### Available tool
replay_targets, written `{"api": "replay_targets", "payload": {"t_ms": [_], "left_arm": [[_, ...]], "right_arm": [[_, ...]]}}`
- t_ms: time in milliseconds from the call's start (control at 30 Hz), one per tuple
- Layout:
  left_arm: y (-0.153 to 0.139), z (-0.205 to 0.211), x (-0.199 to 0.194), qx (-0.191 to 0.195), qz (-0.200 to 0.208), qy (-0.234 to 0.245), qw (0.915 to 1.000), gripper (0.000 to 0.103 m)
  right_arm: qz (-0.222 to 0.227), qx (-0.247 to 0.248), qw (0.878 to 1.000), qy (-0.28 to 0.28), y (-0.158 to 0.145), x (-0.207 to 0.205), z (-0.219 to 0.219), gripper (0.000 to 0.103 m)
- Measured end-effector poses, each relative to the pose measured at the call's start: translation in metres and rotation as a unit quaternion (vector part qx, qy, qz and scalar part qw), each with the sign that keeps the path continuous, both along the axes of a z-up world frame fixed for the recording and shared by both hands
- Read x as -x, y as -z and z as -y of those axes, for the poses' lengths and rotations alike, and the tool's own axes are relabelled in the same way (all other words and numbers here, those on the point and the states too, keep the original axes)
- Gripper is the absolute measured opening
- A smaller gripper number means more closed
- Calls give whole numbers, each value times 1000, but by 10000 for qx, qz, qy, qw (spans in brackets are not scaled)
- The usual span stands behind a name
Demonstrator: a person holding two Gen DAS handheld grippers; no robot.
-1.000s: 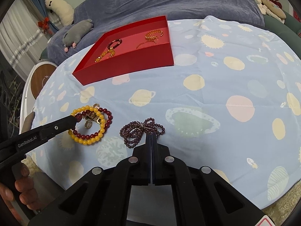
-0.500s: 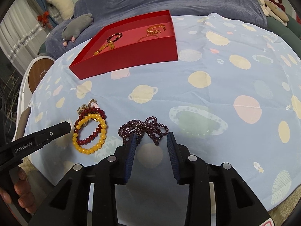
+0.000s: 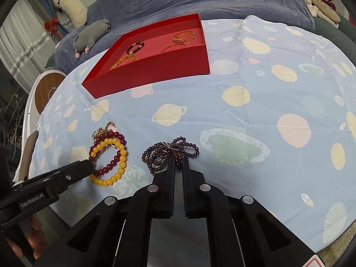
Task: Organize jewelry
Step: 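Lift both held bracelets off the sheet toward the red box, then carry both bracelets over the red box and open both tools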
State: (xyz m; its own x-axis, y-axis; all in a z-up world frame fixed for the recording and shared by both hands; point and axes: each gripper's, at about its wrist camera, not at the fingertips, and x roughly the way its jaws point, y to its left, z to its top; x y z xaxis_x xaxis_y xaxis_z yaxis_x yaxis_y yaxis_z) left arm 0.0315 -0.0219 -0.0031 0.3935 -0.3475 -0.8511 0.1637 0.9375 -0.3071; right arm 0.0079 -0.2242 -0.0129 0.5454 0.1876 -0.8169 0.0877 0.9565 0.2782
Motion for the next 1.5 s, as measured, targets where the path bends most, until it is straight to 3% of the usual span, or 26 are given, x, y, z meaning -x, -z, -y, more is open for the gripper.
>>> {"api": "replay_targets", "payload": {"t_ms": [333, 467, 500, 600, 1133, 1500], "left_arm": [[8, 2, 5, 66, -218, 40, 9997, 21], [9, 4, 6, 73, -188, 36, 9998, 15], [9, 4, 6, 60, -173, 47, 9998, 7], [5, 4, 6, 74, -122, 89, 9999, 7], [-74, 3, -4, 535, 565, 293, 9965, 6], [-118, -11, -84, 407, 1078, -78, 9933, 7]], "right_arm": [[7, -79, 9999, 83, -7, 16, 4, 6], [4, -91, 9999, 71, -8, 17, 4, 6], [9, -96, 9999, 69, -8, 17, 4, 6], [37, -103, 9999, 55, -11, 19, 4, 6], [461, -306, 9982, 225, -57, 22, 21, 6], [917, -153, 9953, 260, -99, -51, 41, 6]]}}
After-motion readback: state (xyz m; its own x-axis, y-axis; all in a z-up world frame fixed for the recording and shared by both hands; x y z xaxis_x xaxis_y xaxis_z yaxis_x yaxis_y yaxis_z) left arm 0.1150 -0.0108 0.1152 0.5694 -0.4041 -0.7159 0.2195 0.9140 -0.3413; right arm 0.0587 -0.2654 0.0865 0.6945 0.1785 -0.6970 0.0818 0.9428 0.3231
